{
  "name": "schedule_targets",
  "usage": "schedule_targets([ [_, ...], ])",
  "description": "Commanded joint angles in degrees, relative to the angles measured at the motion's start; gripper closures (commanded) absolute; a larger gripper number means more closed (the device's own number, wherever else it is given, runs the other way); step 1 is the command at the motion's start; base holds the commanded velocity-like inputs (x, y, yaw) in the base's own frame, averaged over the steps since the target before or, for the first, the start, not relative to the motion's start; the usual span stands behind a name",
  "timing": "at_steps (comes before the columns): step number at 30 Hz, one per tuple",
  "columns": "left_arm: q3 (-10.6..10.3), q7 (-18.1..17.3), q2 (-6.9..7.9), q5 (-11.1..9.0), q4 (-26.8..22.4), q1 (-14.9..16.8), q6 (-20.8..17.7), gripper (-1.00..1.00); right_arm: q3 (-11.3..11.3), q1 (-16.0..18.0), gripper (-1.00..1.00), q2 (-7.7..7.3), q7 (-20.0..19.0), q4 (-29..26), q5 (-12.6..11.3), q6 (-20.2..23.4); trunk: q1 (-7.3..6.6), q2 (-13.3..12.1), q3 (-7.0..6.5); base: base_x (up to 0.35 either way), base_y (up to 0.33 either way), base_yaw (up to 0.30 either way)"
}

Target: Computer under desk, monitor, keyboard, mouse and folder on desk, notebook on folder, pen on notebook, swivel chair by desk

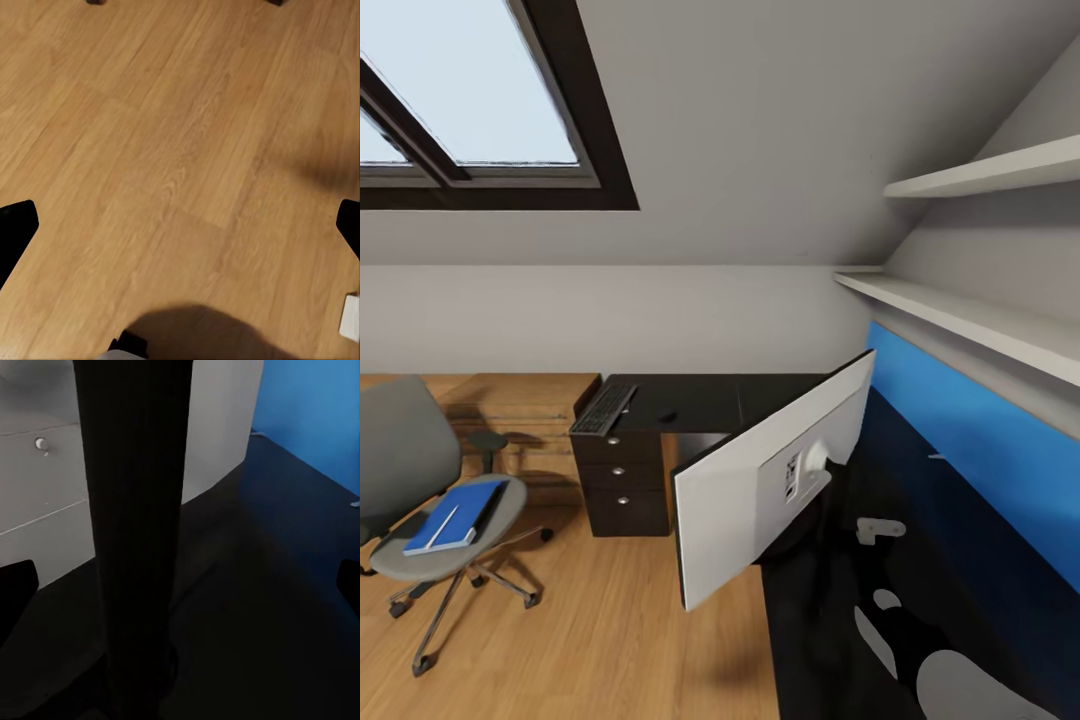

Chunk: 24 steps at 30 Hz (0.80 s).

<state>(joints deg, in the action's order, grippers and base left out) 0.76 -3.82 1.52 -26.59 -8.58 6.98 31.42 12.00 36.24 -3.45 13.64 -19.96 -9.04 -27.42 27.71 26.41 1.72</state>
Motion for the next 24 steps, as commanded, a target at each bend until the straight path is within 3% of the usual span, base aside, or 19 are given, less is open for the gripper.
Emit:
schedule_targets([
  [1,0.06,-0.4,0.0,-0.39,0.05,0.05,0.13,-1.0,0.49,0.06,-1.0,-0.05,0.25,0.02,-0.56,-0.21,0.05,0.12,0.12,0.147,0.0,0.0],
  [24,0.03,-0.4,-0.02,-0.39,0.05,0.05,0.13,-1.0,0.5,0.07,-1.0,-0.06,0.25,0.01,-0.54,-0.19,0.05,0.12,0.12,0.02,0.0,0.0],
])
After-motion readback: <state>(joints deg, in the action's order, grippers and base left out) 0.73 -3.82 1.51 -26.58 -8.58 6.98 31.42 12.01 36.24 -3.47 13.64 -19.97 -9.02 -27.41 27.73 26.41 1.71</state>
